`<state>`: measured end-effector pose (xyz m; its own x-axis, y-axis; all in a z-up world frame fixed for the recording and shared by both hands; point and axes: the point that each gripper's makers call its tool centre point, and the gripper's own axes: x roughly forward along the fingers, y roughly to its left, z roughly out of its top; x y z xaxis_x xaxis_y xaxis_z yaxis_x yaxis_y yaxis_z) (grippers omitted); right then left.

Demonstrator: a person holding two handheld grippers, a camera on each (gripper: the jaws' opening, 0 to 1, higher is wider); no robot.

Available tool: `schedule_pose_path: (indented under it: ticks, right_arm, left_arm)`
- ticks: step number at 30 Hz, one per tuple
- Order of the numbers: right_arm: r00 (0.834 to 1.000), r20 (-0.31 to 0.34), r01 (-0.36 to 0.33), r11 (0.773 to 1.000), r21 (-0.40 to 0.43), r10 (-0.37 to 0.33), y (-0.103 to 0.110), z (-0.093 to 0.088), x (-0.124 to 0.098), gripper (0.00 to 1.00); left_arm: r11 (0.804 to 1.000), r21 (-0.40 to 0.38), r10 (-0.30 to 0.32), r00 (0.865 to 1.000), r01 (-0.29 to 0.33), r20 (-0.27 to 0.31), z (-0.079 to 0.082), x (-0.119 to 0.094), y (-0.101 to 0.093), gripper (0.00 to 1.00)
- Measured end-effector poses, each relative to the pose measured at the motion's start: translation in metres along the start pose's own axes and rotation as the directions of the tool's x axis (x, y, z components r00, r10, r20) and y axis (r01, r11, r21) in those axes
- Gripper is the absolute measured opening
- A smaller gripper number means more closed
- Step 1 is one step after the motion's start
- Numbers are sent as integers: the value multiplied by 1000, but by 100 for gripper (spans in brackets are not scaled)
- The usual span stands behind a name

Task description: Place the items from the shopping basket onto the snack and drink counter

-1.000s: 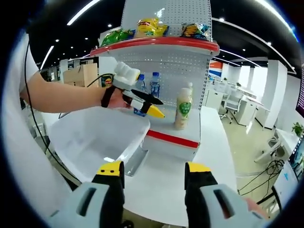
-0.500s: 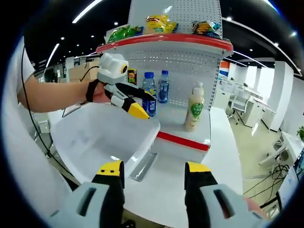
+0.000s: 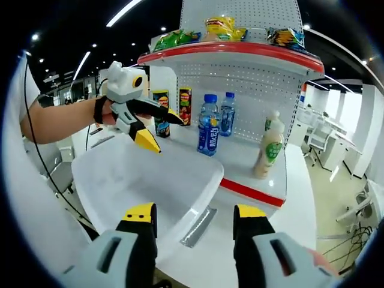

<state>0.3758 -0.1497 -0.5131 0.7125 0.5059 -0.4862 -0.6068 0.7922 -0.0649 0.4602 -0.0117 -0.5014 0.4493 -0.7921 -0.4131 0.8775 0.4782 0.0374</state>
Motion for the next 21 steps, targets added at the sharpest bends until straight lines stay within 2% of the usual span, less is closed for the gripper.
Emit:
schedule_pose_path:
  ticks: [4, 7, 12, 17, 21]
  right_arm:
    - [1000, -8, -13, 1000, -6, 13, 4, 1, 6, 50]
    - [1000, -10, -26, 1000, -12, 26, 9, 2, 10, 50]
    - [999, -9, -44, 999, -20, 44, 14, 6, 15, 51]
    - [998, -19, -54, 998, -27, 53, 15, 9, 17, 51]
    - [998, -21, -66, 997, -26, 65, 15, 11, 20, 52]
  left_arm:
    - [999, -16, 39, 999, -39, 13, 1, -21, 2, 76]
    - [997, -42, 71, 997, -71, -16, -6, -36, 4, 76]
    - [994, -46, 100, 995, -100, -7, -10, -62, 0, 76]
    - [979, -91, 181, 983, -182, -18, -17, -95, 10, 76]
    - [967, -119, 223, 975, -223, -16, -22, -118, 14, 76]
